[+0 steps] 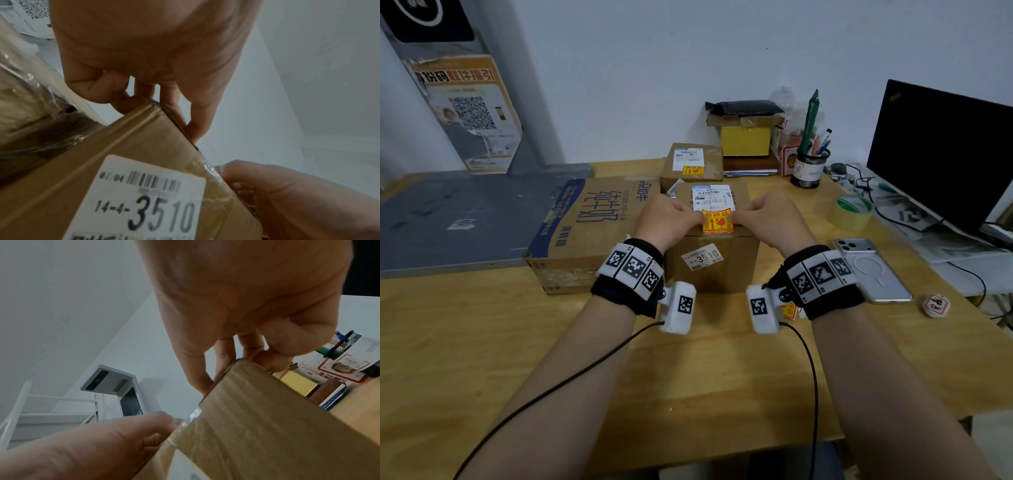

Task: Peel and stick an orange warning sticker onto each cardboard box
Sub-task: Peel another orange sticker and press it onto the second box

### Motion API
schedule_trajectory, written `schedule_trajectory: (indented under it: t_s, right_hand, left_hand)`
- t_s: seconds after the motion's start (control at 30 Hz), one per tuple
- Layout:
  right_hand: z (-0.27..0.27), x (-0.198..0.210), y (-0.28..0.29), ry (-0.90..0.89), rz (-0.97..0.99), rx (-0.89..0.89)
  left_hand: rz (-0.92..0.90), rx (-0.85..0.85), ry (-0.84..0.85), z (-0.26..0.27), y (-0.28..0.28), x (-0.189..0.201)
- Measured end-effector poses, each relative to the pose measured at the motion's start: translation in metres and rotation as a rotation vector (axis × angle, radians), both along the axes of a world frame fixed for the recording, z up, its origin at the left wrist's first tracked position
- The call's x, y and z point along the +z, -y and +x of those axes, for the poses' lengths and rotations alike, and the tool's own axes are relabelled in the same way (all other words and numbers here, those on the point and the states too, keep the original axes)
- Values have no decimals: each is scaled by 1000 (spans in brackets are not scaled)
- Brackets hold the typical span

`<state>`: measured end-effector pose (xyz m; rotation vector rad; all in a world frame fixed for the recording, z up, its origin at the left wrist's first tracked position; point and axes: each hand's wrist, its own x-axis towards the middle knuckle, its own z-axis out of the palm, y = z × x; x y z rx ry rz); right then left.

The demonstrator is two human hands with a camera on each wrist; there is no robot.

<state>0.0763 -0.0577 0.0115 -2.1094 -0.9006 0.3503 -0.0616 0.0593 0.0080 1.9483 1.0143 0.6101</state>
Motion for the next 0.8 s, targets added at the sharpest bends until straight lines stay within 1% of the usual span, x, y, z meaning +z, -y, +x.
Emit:
schedule_trajectory:
  t_s: [0.5,0.67,0.8]
  right_hand:
    - [0,-4,-2,57,-18,-36]
    - [-1,-5,0,62,-1,-40]
    - [-3,-5,5,105,-32,-58]
  left_hand:
    - [6,-4,-53,-1,0,0]
    - [-6,-13,-46,-2,0,0]
    - [1,-3,-24,-2,-1,-2]
